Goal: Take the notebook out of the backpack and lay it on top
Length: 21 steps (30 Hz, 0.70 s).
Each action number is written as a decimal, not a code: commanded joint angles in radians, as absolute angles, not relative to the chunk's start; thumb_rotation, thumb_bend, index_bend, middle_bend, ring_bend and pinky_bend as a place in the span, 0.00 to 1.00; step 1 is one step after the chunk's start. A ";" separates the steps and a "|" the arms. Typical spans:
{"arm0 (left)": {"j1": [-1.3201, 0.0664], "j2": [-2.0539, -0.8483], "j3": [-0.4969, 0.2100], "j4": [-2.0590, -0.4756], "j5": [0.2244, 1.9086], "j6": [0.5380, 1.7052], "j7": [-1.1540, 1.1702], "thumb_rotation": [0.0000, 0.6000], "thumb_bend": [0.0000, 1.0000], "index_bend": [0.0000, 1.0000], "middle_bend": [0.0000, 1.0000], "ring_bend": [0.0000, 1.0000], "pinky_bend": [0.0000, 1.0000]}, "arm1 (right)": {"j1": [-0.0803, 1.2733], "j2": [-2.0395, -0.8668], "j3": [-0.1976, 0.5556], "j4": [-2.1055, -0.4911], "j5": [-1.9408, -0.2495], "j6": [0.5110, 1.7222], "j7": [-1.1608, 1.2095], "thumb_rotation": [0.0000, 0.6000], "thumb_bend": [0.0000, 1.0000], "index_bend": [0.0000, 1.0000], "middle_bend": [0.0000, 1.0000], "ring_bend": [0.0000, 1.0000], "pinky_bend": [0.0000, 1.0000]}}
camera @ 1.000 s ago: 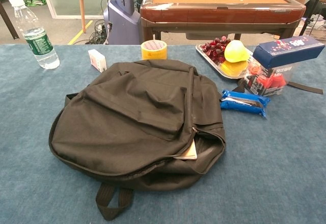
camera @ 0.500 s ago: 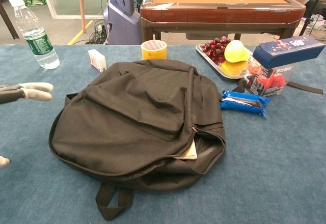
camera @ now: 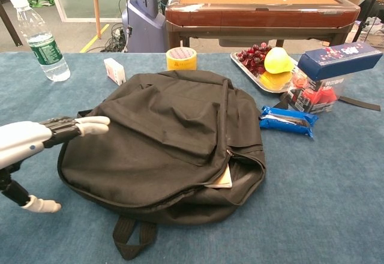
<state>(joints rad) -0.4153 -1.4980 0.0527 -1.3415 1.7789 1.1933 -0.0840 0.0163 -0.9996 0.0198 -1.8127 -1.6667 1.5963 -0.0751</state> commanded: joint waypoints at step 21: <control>-0.511 -1.699 -0.053 -1.210 1.679 1.213 -0.118 1.00 0.05 0.14 0.00 0.00 0.00 | -0.005 -0.999 0.013 -1.783 -1.679 1.626 -0.036 1.00 0.31 0.17 0.29 0.24 0.35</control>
